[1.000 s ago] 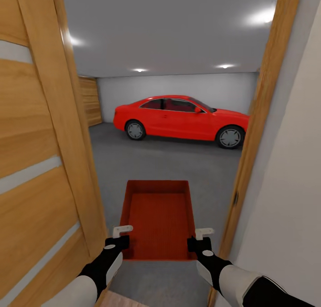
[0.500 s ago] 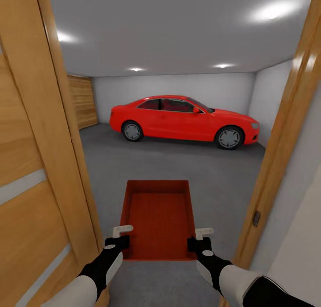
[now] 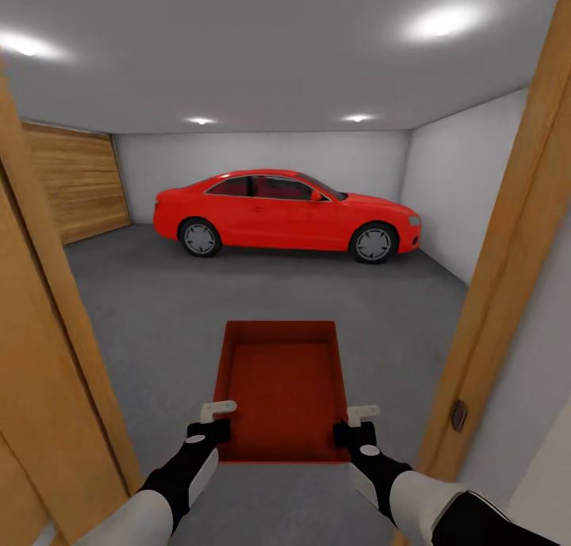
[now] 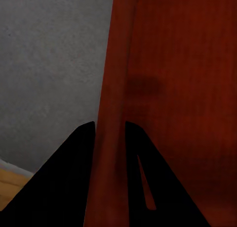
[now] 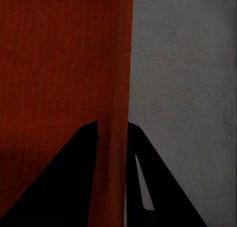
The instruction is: Move the two storage containers from the living room to the garage. In the garage, place one container on the floor and stack the other container on top of it (either order is fine).
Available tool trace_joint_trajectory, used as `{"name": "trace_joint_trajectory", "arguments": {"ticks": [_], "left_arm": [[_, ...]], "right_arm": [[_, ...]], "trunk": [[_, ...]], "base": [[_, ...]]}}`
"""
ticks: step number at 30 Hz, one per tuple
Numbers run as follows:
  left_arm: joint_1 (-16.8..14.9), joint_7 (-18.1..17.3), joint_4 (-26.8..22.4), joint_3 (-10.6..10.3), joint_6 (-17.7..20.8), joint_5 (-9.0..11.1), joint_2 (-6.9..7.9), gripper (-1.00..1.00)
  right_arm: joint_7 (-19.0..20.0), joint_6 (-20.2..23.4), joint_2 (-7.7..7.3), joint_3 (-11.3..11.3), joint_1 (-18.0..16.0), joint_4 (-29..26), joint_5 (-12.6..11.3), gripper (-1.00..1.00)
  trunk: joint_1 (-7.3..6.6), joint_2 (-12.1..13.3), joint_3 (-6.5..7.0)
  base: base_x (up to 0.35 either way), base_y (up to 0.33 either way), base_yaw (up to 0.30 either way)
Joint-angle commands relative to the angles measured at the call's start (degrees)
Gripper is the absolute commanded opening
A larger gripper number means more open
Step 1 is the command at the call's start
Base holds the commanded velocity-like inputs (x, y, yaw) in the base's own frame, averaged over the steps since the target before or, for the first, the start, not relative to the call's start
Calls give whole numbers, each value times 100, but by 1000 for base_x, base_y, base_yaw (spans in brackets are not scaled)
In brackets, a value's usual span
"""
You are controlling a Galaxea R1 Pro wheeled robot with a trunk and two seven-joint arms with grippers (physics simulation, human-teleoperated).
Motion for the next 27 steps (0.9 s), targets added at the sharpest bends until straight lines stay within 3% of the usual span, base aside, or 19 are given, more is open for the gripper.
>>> {"name": "trace_joint_trajectory", "arguments": {"ticks": [1, 10, 27], "left_arm": [[-1, 57, -11, 361, 36, 120, 152, -100], [-1, 57, -11, 361, 20, 124, 152, -100], [-5, 58, -11, 361, 18, 125, 148, -100]], "right_arm": [[-10, 6, -115, -430, -6, -29, 76, -100], [-11, 6, -115, -430, -6, -29, 76, -100], [-11, 6, -115, -430, -6, -29, 76, -100]], "trunk": [[4, -7, -9], [4, -7, -9], [4, -7, -9]], "base": [[314, 118, -143], [300, 98, -33], [72, 46, 0]]}}
